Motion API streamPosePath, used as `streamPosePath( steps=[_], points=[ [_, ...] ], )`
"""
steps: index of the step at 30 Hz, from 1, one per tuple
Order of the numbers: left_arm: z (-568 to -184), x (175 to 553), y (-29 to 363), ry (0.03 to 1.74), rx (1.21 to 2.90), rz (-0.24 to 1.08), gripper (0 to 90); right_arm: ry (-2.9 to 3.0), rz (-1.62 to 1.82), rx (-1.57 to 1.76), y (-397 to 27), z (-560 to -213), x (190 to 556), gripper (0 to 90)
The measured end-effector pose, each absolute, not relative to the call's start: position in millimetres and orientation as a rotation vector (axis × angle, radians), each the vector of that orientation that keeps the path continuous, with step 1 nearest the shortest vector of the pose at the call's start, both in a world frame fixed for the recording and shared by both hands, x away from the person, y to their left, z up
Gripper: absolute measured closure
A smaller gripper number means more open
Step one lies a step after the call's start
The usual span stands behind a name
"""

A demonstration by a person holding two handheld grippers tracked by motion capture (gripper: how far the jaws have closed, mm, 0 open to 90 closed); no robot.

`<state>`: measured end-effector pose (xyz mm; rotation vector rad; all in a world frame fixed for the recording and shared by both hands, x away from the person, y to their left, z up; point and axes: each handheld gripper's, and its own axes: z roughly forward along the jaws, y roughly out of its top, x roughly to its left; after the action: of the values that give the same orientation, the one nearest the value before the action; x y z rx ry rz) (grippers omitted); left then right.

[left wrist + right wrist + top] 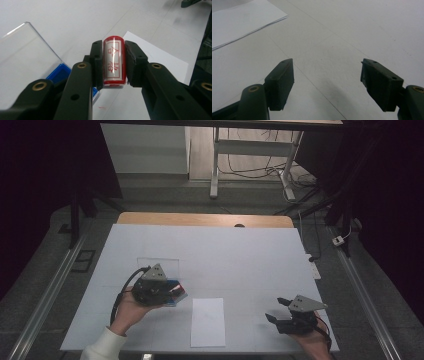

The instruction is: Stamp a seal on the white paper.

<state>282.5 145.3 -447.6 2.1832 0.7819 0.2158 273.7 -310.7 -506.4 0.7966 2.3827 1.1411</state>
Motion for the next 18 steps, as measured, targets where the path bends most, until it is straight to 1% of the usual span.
streamPosePath(
  steps=[18],
  points=[
    [-452.8, 276.6, 119.0, 0.704, 2.241, 0.188, 69.8, 2.383, 1.144, 0.796, -310.1, -507.2, 274.0, 26.5]
  ],
)
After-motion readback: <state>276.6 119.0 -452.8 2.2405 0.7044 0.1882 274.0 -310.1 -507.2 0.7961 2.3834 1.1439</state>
